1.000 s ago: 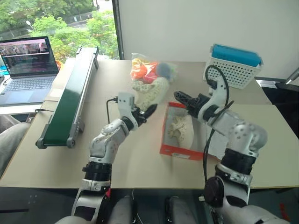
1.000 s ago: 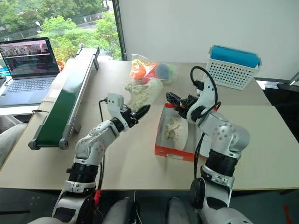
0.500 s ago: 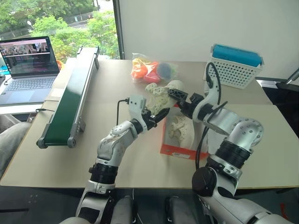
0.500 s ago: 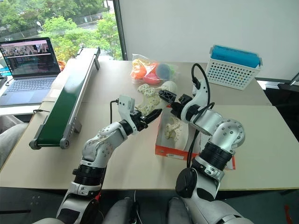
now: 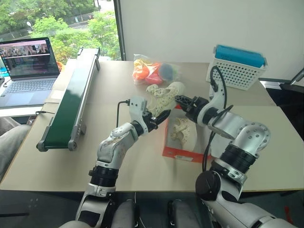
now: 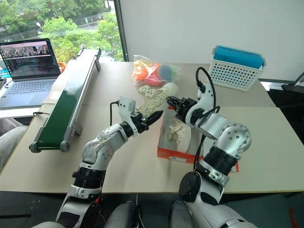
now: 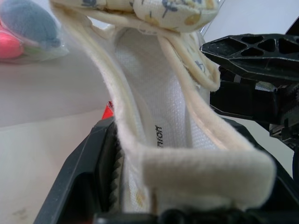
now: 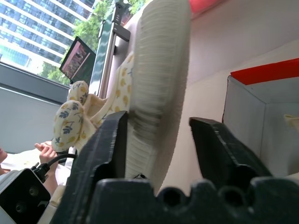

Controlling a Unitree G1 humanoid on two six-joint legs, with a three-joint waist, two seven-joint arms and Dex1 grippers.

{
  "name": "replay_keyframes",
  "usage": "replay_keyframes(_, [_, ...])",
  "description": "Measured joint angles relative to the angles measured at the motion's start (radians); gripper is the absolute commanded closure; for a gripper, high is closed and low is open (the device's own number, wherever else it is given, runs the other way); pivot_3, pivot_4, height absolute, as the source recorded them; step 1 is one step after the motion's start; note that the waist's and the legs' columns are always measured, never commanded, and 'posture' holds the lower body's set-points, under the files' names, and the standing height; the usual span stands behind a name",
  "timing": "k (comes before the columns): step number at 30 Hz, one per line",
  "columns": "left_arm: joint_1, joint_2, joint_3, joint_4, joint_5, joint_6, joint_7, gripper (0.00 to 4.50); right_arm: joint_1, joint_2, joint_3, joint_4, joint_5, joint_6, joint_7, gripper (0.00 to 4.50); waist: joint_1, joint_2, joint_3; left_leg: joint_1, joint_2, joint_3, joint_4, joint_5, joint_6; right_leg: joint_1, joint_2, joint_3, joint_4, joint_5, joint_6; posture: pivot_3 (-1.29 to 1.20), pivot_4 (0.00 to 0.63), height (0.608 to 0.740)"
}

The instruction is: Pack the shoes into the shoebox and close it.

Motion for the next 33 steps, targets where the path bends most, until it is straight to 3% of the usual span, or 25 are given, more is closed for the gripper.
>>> replay_keyframes(3, [0.000,-0.003,-0.001,0.000,0.000,0.001,0.004,1.76,0.004,0.000,0.007,0.002,0.002,-0.009,-0.001,4.20,-0.001,0.000,0.000,0.000,0.000,0.000,0.000,0.000,0.000,0.000,0.000,0.000,-0.001,0.000,0.000,0.00,0.150,0.705])
replay_keyframes(14, [0.000,0.000,-0.007,-0.007,0.012,0.001,0.008,1.76,0.005,0.016,0.035,0.019,0.019,-0.048,-0.022,4.31,0.000,0.000,0.000,0.000,0.000,0.000,0.000,0.000,0.000,0.000,0.000,0.000,-0.002,0.000,0.000,0.00,0.150,0.705])
replay_keyframes(16, [-0.005,0.007,-0.015,-0.011,0.028,-0.001,0.007,0.92,0.005,0.017,0.036,0.019,0.028,-0.053,-0.034,4.31,0.000,0.000,0.000,-0.001,0.000,0.000,0.000,0.000,0.000,-0.001,0.000,0.000,-0.002,0.000,0.000,0.00,0.150,0.705])
replay_keyframes(17, [-0.005,0.007,-0.014,-0.011,0.029,-0.002,0.007,0.79,0.005,0.017,0.036,0.019,0.034,-0.056,-0.038,4.31,0.000,0.000,0.000,-0.001,0.000,0.000,0.000,0.000,0.000,-0.001,0.000,0.000,-0.002,0.000,0.000,0.00,0.150,0.705])
replay_keyframes(19, [-0.004,0.023,-0.029,-0.016,0.037,-0.008,-0.014,0.05,0.004,0.017,0.033,0.018,0.053,-0.095,-0.062,4.31,0.000,0.001,0.000,-0.001,0.000,0.000,0.000,0.000,0.000,-0.002,0.000,0.000,-0.002,0.000,0.000,0.00,0.150,0.705])
replay_keyframes(25, [0.004,0.030,-0.044,-0.025,0.049,-0.015,-0.032,0.05,-0.001,-0.003,-0.002,0.033,0.078,-0.182,-0.133,4.31,-0.001,0.001,0.001,-0.007,0.000,0.001,0.000,0.000,0.000,-0.008,0.000,0.001,0.000,0.000,0.000,0.00,0.150,0.705])
replay_keyframes(29, [0.036,0.041,-0.047,-0.037,0.049,-0.015,-0.044,0.05,-0.068,-0.201,-0.012,0.115,0.078,-0.165,-0.158,4.31,0.007,0.004,0.003,-0.012,-0.001,0.001,0.000,0.001,0.001,-0.011,-0.001,0.000,0.001,0.000,0.000,0.00,0.150,0.705])
replay_keyframes(33, [0.047,0.063,-0.035,-0.038,0.050,-0.015,-0.051,0.05,-0.104,-0.415,0.016,0.146,0.079,-0.032,-0.122,4.31,0.005,0.005,0.003,-0.012,0.000,0.001,0.000,0.001,0.001,-0.012,-0.001,0.001,-0.001,0.000,0.000,0.00,0.150,0.705])
